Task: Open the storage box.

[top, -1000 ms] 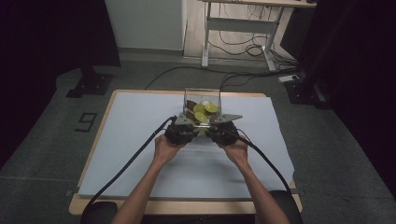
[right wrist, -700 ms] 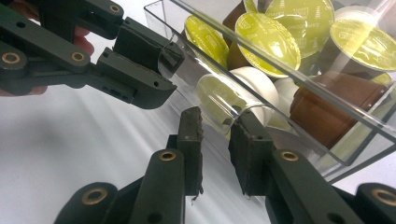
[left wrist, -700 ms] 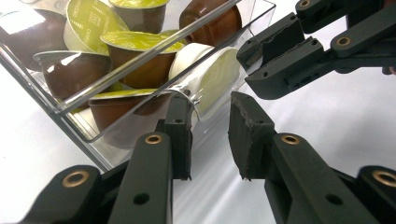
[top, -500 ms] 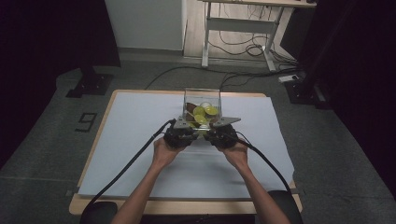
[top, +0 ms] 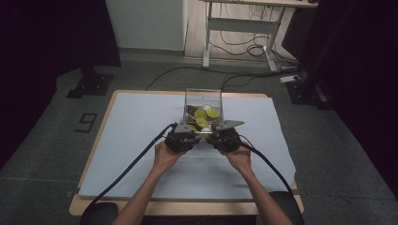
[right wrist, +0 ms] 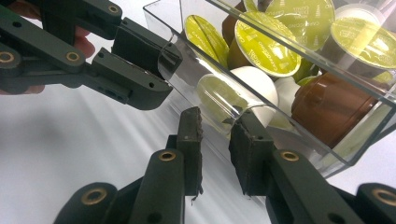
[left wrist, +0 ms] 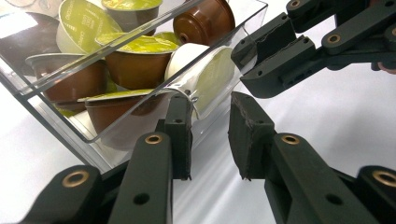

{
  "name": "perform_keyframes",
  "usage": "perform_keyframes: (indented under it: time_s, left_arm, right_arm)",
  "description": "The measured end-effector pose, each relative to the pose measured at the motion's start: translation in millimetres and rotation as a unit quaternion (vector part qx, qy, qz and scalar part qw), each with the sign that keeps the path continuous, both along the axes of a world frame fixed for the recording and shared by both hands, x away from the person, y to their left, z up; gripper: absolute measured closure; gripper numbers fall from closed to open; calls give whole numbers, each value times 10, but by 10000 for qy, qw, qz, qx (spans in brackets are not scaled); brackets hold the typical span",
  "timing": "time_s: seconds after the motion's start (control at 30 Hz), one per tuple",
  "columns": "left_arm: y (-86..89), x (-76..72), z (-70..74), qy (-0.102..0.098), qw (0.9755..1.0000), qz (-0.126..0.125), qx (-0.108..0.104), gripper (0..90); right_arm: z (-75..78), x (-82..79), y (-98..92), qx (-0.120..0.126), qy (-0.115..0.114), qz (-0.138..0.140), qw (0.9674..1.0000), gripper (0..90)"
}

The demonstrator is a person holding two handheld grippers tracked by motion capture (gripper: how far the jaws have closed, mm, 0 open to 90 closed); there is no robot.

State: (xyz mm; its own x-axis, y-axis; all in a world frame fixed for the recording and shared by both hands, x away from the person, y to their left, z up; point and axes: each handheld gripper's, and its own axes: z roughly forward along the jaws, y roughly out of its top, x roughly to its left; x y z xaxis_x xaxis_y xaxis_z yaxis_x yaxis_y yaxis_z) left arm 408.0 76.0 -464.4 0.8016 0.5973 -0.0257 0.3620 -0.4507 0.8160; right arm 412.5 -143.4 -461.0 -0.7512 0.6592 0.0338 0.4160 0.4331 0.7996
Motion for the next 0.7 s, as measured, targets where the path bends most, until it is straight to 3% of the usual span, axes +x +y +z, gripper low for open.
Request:
perform_keyframes:
  time_s: [0.7]
  left_arm:
    - [24,-179,-29,-15,10000,-4,-9,697]
  right_arm:
    - [-9,-182,30,-117,-13,47,9999,735]
